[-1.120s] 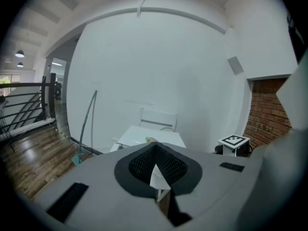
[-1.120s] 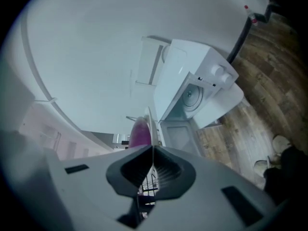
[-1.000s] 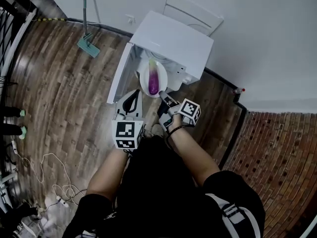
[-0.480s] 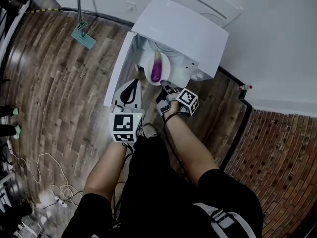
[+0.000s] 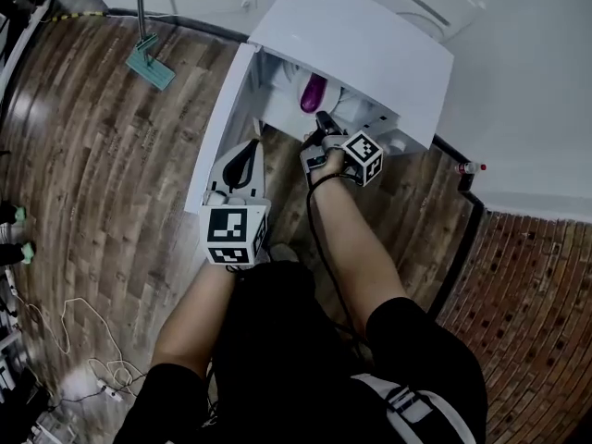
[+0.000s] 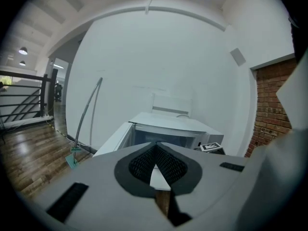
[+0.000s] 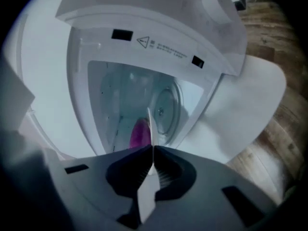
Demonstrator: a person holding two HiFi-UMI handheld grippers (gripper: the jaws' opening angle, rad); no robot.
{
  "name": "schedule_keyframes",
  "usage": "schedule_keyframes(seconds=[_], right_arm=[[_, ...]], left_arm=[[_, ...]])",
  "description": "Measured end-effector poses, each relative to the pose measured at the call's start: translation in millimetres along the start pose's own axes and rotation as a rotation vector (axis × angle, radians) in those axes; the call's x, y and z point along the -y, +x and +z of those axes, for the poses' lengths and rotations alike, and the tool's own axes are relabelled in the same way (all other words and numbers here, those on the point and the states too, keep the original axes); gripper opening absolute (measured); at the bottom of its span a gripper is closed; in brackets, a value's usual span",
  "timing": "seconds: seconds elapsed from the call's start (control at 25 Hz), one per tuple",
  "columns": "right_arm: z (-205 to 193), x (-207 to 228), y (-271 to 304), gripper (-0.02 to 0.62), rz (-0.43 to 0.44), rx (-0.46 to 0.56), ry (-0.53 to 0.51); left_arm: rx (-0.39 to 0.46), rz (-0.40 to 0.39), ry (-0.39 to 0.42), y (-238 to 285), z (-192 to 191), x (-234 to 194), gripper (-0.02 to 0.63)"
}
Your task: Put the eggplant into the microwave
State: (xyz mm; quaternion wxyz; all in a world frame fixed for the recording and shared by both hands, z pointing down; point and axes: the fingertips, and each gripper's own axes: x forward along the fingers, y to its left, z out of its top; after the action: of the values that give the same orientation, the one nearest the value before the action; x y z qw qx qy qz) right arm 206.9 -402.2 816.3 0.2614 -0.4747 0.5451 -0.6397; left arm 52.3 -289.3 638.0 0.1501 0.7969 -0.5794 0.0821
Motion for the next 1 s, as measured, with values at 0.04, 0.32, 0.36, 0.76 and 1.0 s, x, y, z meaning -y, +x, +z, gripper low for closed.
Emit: schedule_keyframes(seconds=[0.04, 0.32, 0.36, 0.76, 1.0], right_arm=[[4.6, 1.7, 9.0, 0.023, 0.006, 0.018, -0.006], [27.5, 29.7, 49.0, 0.023, -0.069, 0.107, -0.004], [30.9, 30.1, 53.3, 0.023, -0.061, 0.119, -0.010], [51.7, 22.1, 75.6, 0.024, -0.092, 0.188, -0.212], [55.6, 16.7, 65.9, 0.081, -0.322, 0.288, -0.626]], left_arm=[[0.012, 0.002, 0.000, 5.5, -3.5, -3.5, -0.008], [0.082, -0.003, -0.012, 43.1, -41.8, -10.7, -0.008], [0.095, -0.003, -0.014, 48.3, -47.5, -12.1, -0.009], [0.152, 0.000, 0.002, 63.0, -91.3, -13.4, -0.008], [0.137, -0.003, 0.008, 60.4, -101.4, -7.4, -0.008]])
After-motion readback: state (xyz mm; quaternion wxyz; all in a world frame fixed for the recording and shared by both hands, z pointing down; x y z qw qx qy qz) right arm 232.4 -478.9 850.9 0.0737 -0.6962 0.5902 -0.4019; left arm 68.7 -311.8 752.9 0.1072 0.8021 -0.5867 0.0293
